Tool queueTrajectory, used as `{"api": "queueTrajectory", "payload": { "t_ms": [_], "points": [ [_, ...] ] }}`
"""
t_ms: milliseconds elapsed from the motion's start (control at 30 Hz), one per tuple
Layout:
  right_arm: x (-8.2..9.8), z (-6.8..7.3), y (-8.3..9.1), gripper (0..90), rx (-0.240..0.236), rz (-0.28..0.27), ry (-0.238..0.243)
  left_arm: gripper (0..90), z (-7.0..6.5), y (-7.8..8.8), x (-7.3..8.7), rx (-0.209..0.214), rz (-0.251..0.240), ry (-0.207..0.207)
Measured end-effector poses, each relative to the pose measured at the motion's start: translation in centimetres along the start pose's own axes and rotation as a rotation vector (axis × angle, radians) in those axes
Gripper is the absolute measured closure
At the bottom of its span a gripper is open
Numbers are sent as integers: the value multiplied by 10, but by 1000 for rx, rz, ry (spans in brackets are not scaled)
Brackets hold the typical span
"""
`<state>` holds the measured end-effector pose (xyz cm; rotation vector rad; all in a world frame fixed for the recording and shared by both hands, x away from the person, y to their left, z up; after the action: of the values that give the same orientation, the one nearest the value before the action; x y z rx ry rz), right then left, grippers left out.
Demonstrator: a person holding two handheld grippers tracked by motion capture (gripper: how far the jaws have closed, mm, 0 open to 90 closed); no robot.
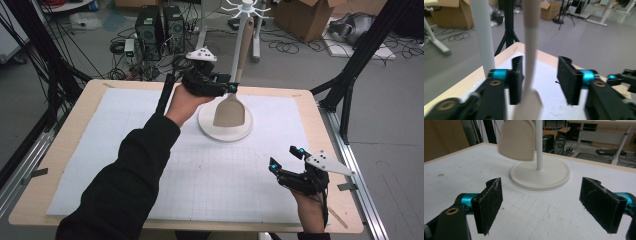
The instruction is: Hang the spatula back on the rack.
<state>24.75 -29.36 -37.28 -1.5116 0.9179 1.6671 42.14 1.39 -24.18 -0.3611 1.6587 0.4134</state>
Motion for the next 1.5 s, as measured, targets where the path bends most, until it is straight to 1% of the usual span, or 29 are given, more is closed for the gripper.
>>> {"api": "queueTrajectory", "payload": {
  "t_ms": [33, 100, 133, 167, 233, 267, 300, 333, 433, 500, 533, 567, 600, 633, 700, 733, 767, 800, 833, 867, 933, 967, 1033, 1133, 1200, 1267, 1333, 1400, 1500],
  "points": [
    [1, 0, -1, 180, 0, -4, 8, 474, 0, 0, 0, 0, 0, 0],
    [2, 1, -3, 180, -2, 2, 7, 447, -3, 14, 10, 28, -36, -6],
    [2, 1, -3, 180, -2, 2, 7, 447, -4, 21, 16, 35, -48, -14],
    [4, 2, -5, 179, -6, 14, 8, 411, -4, 28, 22, 42, -60, -16],
    [6, 3, -7, 180, -9, 20, 5, 392, -4, 45, 35, 42, -89, -24],
    [8, 4, -10, 179, -14, 31, 8, 339, -3, 53, 42, 42, -106, -16],
    [8, 4, -10, 179, -14, 31, 8, 339, -1, 61, 49, 47, -122, -1],
    [11, 5, -15, 179, -15, 48, 0, 335, 0, 70, 56, 63, -132, 11],
    [14, 6, -20, 179, -18, 59, 4, 332, 2, 95, 73, 64, -154, -3],
    [15, 8, -26, 179, -19, 71, 9, 313, 3, 111, 83, 70, -168, -3],
    [17, 11, -31, 180, -24, 84, 20, 280, 3, 119, 89, 69, -178, 1],
    [18, 12, -34, 180, -26, 94, 22, 258, 4, 135, 100, 60, -184, -4],
    [18, 12, -34, 180, -26, 94, 22, 220, 4, 135, 100, 60, -184, -4],
    [21, 14, -39, 180, -36, 101, 24, 192, 5, 142, 105, 44, -183, -9],
    [22, 15, -41, 180, -39, 101, 19, 170, 6, 157, 118, 6, -180, 4],
    [24, 15, -44, 180, -42, 107, 20, 138, 8, 164, 124, -21, -183, 15],
    [26, 15, -46, 180, -46, 115, 15, 130, 9, 172, 133, -42, -188, 34],
    [28, 16, -47, 180, -44, 121, 15, 131, 10, 179, 139, -41, -198, 46],
    [31, 16, -49, 179, -49, 126, 18, 137, 11, 184, 144, -41, -196, 47],
    [31, 16, -49, 179, -49, 126, 18, 137, 11, 189, 150, -50, -210, 46],
    [34, 17, -49, 180, -49, 131, 18, 136, 12, 200, 162, -86, -237, 21],
    [37, 17, -48, 179, -49, 133, 20, 135, 12, 205, 166, -101, -242, 26],
    [40, 17, -46, 180, -50, 133, 15, 135, 14, 214, 175, -131, -228, 31],
    [42, 17, -41, 179, -44, 120, 25, 135, 14, 223, 182, -171, -208, 16],
    [42, 16, -39, 179, -41, 114, 29, 135, 15, 229, 188, -199, -208, 7],
    [44, 16, -34, 179, -25, 106, 33, 136, 15, 234, 193, -213, -217, 24],
    [46, 16, -30, 180, -17, 105, 35, 137, 15, 238, 197, -230, -224, 19],
    [47, 16, -27, 180, -10, 107, 30, 137, 15, 242, 201, -237, -224, 27],
    [48, 15, -25, 179, -6, 107, 31, 138, 14, 245, 205, -250, -221, 25]
  ]
}}
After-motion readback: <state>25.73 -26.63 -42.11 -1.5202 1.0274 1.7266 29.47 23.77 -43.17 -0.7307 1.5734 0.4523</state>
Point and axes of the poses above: each handheld gripper's, and its own axes: y roughly backward along the jaws, x roughly out of its underside, z roughly to its left, the point moved 1 cm from there along -y, roughly forward along the jaws, and after that the axes turned 14 degrees about -z, right-handed, at the moved point
